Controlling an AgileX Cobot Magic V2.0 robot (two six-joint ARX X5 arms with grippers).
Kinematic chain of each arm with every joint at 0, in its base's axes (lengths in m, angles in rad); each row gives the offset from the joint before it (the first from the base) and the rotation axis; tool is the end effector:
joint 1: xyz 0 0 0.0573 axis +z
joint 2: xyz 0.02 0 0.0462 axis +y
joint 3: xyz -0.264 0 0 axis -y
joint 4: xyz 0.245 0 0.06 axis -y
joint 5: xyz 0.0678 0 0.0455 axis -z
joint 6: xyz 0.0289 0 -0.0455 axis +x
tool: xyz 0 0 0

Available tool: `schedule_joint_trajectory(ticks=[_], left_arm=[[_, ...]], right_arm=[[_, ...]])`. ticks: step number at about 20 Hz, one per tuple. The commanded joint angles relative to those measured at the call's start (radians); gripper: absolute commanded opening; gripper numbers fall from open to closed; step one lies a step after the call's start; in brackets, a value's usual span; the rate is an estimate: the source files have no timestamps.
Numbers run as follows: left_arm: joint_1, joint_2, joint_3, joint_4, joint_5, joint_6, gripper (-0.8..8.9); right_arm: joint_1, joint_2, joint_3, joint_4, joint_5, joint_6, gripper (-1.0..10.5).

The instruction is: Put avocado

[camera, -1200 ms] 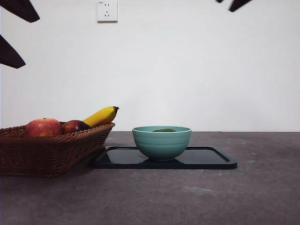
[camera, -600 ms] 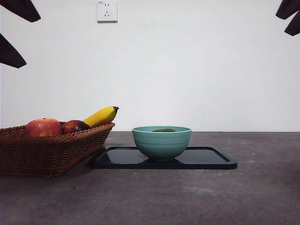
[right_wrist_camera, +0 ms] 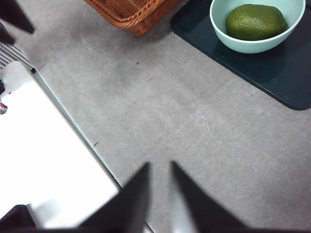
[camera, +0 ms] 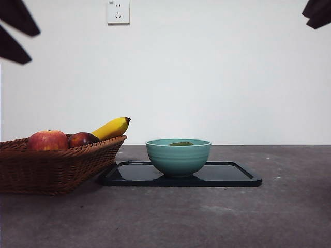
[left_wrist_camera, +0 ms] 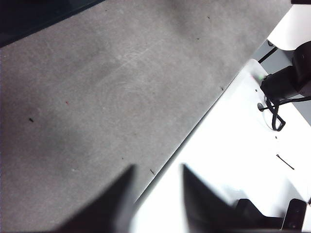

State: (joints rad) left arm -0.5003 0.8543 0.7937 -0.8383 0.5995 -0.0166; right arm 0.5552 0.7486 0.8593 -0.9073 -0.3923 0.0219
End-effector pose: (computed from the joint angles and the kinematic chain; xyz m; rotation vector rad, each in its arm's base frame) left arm 0.1254 -0.0872 0.2759 -0.0606 0.9505 -1.0140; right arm 0.1042 0.0777 0.3023 -0.0481 0.8327 0.8862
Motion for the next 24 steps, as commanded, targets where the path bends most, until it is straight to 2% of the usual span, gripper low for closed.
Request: schedule_joint_trajectory(ticks=[1,18,19,20,22,24], left_arm=[[-0.005,0.005,0.006,0.008,0.004,0.009,0.08],[-0.003,-0.007,0.006,0.009,0.004,0.009,0.08],[0.006,-0.022,0.006,0.030,-0.013,0.026,0.08],[0.021,-0.042,0.006,0.064,-0.034,0.080,0.08],[0.089,-0.097,0.004,0.185,-0.112,0.151,0.08],[0.188,-0.167,-0.006,0.343,-0.200,0.161,0.08]], right_arm=[[0.006,0.008,0.005,0.009,-0.003,-0.008,0.1],[0.006,0.007,0.005,0.010,-0.001,-0.008,0.1],[0.006,0.007,0.005,0.010,-0.001,-0.008,0.1],[0.006,0.007,0.005,0.010,-0.001,-0.008,0.1],[0.006,0.007,0.005,0.010,-0.001,-0.008,0.1],[0.006,0.007,0.005,0.010,-0.001,-0.008,0.1]])
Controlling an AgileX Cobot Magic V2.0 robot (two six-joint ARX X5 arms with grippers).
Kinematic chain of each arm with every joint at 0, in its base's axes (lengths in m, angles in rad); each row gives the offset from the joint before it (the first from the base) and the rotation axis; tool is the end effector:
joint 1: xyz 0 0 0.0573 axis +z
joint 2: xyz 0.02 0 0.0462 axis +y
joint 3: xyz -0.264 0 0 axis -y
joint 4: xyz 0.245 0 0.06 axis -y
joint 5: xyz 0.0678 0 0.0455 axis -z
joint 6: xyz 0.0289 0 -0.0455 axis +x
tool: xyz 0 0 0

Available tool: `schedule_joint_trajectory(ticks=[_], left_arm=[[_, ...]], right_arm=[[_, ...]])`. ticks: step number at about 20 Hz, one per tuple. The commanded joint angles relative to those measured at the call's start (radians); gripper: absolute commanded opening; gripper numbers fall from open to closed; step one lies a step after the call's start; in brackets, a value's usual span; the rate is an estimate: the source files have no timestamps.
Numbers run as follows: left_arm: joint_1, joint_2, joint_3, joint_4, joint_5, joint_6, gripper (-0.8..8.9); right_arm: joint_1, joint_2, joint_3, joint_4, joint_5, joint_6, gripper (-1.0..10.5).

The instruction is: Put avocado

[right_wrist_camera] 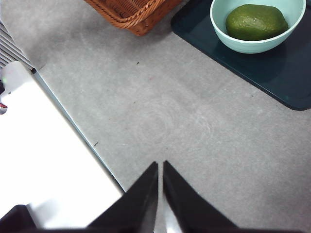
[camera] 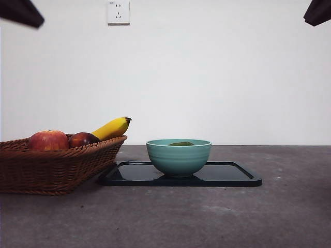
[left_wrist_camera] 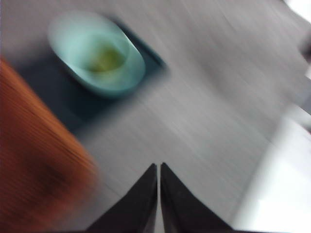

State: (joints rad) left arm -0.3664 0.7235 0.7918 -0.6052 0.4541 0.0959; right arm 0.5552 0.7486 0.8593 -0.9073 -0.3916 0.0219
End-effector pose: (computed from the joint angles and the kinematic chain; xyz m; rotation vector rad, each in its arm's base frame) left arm 0.1290 -0.0631 0.3069 0.0640 0.5125 -0.8259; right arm 0.1043 0.0777 0.3023 -0.0483 0.8327 0.8855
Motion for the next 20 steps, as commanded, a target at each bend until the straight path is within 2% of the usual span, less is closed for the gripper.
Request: schedule_joint_trajectory(ticks=[1,4,7,10,15,20], left_arm=[[0.106,-0.071,-0.016,0.187,-0.090,0.050,0.08],[0.255,-0.193,-0.111,0.433,-0.191,0.060,0.08],[0.346,-0.316,-0.256,0.563,-0.317,0.061,0.08],[0.393,-0.428,-0.412,0.592,-0.384,0.060,0.08],[0.415,-0.584,-0.629,0.591,-0.385,0.052,0.08],[0.415,-0.676,-0.735,0.568,-0.385,0.048,0.08]], right_arm=[[0.006,0.007,0.005,0.010,-0.002,-0.008,0.1],[0.006,0.007,0.005,0.010,-0.002,-0.008,0.1],[0.006,0.007,0.005,0.010,-0.002,-0.008,0.1],[0.006,0.007,0.005,0.010,-0.002,-0.008,0.1],[0.006,0.007,0.005,0.010,-0.002,-0.008,0.1],[0.006,0.007,0.005,0.010,-0.002,-0.008,0.1]])
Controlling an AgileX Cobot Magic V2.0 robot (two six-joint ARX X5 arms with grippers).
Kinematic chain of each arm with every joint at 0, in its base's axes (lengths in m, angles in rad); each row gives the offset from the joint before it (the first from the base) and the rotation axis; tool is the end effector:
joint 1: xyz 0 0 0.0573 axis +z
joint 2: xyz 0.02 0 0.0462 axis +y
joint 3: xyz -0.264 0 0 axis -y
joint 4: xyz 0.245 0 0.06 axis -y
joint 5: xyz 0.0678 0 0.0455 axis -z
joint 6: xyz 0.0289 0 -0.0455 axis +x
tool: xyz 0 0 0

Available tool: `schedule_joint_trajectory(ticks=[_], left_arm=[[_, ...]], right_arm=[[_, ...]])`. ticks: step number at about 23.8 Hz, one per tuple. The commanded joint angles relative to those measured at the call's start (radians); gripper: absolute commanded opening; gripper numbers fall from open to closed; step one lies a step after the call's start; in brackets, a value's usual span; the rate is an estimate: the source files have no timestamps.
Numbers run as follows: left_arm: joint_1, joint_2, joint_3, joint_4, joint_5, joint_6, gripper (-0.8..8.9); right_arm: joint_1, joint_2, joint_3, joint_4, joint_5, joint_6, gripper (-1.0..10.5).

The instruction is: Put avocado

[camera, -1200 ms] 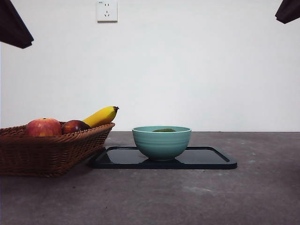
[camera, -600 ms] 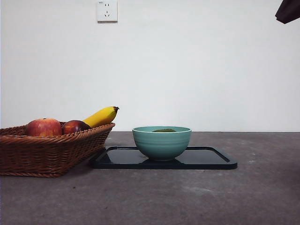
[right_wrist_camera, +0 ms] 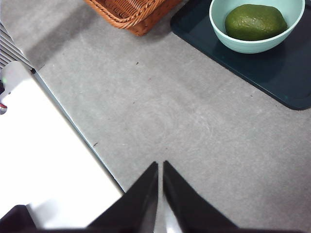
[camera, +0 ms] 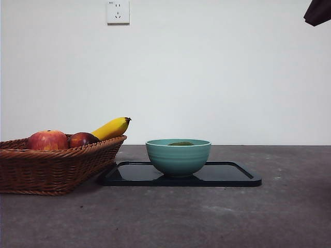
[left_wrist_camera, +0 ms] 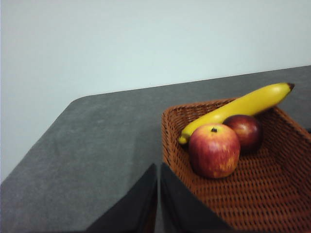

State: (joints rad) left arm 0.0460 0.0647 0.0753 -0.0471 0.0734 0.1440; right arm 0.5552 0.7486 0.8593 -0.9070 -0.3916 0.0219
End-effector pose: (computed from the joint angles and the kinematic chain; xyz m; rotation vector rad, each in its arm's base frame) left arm 0.0975 0.0024 0.1796 0.1418 0.0344 -0.0300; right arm 0.1043 0.0777 0.3023 -0.0483 0.8324 0.8856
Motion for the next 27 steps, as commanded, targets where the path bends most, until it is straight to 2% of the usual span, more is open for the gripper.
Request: schedule_joint_trajectory(ticks=[1,4,9,27], left_arm=[[0.003,-0.029,-0.032,0.007,-0.004,0.000,0.08],[0.003,-0.063,-0.065,-0.016,-0.004,0.001,0.08],[0.003,-0.062,-0.064,-0.137,-0.006,-0.007,0.08],[0.003,-0.061,-0.064,-0.139,-0.006,-0.023,0.08]], right_arm=[[0.006,0.007,0.005,0.010,-0.002,-0.008,0.1],[0.006,0.007,0.005,0.010,-0.002,-0.008,0.1],[0.006,0.007,0.005,0.010,-0.002,-0.008,0.1],[0.006,0.007,0.005,0.010,-0.002,-0.008,0.1]])
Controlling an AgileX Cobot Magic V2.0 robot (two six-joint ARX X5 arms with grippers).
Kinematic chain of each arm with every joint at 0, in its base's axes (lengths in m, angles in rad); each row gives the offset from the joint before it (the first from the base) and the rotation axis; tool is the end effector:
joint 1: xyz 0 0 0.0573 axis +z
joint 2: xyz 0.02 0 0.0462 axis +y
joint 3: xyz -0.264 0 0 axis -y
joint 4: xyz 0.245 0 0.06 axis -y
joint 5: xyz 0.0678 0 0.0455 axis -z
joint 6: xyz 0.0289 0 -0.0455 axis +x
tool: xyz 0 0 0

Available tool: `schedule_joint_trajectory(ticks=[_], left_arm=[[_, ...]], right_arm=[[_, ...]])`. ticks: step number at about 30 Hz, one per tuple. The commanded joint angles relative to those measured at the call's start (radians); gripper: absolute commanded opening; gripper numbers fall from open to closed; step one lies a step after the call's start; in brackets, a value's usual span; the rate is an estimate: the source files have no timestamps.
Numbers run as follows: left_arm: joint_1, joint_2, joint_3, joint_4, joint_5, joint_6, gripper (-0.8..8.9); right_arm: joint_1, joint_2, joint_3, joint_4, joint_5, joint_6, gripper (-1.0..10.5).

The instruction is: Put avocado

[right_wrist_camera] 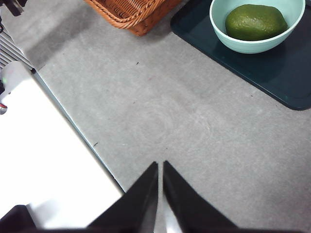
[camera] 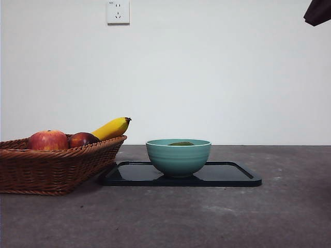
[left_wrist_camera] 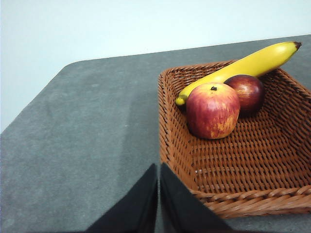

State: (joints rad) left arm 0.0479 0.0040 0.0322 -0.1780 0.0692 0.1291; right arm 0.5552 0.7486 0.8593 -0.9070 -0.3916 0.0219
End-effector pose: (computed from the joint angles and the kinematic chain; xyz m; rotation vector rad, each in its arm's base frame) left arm 0.0947 0.0025 0.1570 0.1201 0.1480 -0.0309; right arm 0.1043 0.0777 0.3023 -0.0483 0.8324 0.8856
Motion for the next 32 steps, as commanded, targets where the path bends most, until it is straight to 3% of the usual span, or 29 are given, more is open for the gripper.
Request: schedule_joint_trajectory(ticks=[1,5,10,15,24,32], left_arm=[[0.002,-0.001,-0.021,-0.009,-0.002,-0.008,0.08],[0.002,-0.001,-0.021,-0.009,-0.002,-0.008,0.08],[0.002,-0.001,-0.021,-0.009,-0.002,-0.008,0.08],[0.002,-0.001,-0.021,-0.009,-0.002,-0.008,0.08],[0.002,-0.001,-0.021,-0.009,-0.002,-0.008,0.08],[0.002,-0.001,-0.021,-0.009,-0.002,-0.008,0.08]], right_arm=[[0.006,0.005,0.005,0.008,0.000,-0.008,0.1],[-0.098,-0.077,0.003,0.031,-0.001,-0.088,0.1],[-0.318,-0.246,-0.087,0.245,0.009,-0.086,0.1],[-0.507,-0.497,-0.389,0.581,0.094,-0.074,0.1],[-0.537,-0.692,-0.702,0.816,0.240,0.003,0.1],[-0.537,-0.745,-0.835,0.840,0.248,0.029,0.1]])
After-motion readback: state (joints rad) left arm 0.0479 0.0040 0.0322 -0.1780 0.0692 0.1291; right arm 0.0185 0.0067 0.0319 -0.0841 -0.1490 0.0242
